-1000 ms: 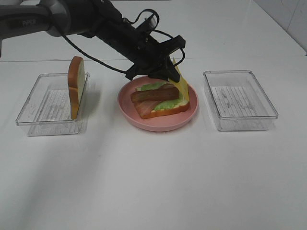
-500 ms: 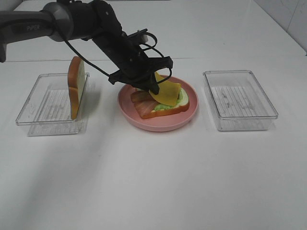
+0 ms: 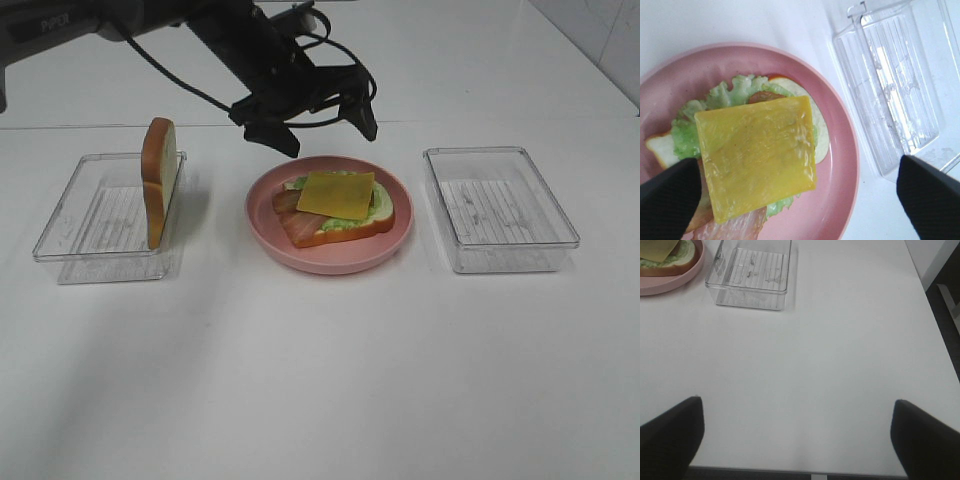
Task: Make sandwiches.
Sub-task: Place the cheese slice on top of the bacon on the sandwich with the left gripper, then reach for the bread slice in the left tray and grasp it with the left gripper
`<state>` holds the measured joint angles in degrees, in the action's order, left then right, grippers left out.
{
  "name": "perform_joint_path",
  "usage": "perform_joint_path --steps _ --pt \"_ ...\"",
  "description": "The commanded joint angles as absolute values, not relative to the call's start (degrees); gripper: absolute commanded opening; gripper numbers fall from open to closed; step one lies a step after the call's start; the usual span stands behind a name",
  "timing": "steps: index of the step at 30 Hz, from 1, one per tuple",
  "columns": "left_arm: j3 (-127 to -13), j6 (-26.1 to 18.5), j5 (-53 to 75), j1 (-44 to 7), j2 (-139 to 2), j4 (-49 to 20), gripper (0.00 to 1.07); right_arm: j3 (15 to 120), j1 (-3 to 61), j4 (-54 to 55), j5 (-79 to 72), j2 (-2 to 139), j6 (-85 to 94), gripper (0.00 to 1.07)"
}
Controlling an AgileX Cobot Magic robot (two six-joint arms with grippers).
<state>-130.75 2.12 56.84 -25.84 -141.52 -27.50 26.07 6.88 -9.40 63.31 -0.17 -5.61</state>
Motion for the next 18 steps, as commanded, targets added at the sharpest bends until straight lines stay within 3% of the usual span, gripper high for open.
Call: perform_joint_path --steps 1,6,18 --pt "-136.82 6.59 63.37 -25.95 -140.66 -21.2 1.01 25.95 6.59 -9.28 63.14 -2.18 -5.1 0.99" --pt "-142.9 9.17 72.48 -25.95 -140.66 -11.52 1.01 25.95 6.59 -9.28 63.14 -2.18 -5.1 0.99" --pt "-145.93 12.2 75.4 -26.01 -134.13 -1.78 1.01 25.95 6.59 -9.28 63.14 -2.18 -5.1 0.99"
